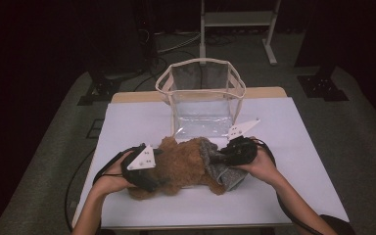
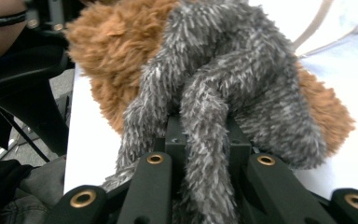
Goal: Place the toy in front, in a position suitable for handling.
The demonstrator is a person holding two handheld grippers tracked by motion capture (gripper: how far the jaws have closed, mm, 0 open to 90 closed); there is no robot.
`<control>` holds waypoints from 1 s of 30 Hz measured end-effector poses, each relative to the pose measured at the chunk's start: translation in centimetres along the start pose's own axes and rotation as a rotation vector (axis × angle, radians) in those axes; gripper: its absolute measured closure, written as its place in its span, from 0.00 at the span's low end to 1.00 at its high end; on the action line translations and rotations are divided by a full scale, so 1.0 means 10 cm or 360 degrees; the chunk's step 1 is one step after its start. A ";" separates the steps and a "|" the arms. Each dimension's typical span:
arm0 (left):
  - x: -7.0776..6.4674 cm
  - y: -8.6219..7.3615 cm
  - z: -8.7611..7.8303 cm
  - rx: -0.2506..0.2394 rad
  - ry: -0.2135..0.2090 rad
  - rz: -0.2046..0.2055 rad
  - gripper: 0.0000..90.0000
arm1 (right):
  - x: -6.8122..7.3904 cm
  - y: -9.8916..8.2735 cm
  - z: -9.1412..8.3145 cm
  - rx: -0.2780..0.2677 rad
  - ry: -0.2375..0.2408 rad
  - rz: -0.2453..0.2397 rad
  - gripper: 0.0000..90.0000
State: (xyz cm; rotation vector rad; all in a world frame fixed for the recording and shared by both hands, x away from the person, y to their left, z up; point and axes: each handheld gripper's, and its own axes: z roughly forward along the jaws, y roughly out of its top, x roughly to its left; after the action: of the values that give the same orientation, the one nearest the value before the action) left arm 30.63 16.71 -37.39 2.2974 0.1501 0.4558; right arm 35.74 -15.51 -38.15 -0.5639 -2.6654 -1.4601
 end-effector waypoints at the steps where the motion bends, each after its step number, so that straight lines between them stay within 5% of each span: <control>1: -0.01 0.04 0.02 0.0001 -0.0002 0.0018 0.13 | -0.01 -0.01 -0.02 -0.0003 -0.0006 0.0003 0.85; 7: -0.04 0.30 0.17 -0.0013 -0.0005 0.0067 0.10 | -0.04 -0.06 -0.09 -0.0036 -0.0013 0.0027 0.85; 18: -0.10 0.58 0.51 0.0163 0.0065 0.0179 0.07 | -0.06 -0.10 -0.05 -0.0045 0.0021 0.0048 0.85; 23: -0.12 0.63 0.55 0.0167 0.0091 0.0186 0.37 | -0.06 -0.11 0.02 -0.0017 0.0022 0.0044 0.85; 30: -0.13 0.75 0.53 0.0036 -0.0004 0.0161 0.45 | 0.04 -0.08 -0.21 -0.0063 0.0036 0.0030 0.86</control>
State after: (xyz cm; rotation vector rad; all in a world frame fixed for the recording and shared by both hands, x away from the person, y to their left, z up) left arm 31.09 7.60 -35.69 2.3356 0.0377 0.5051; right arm 34.87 -17.50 -37.53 -0.5702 -2.6121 -1.5083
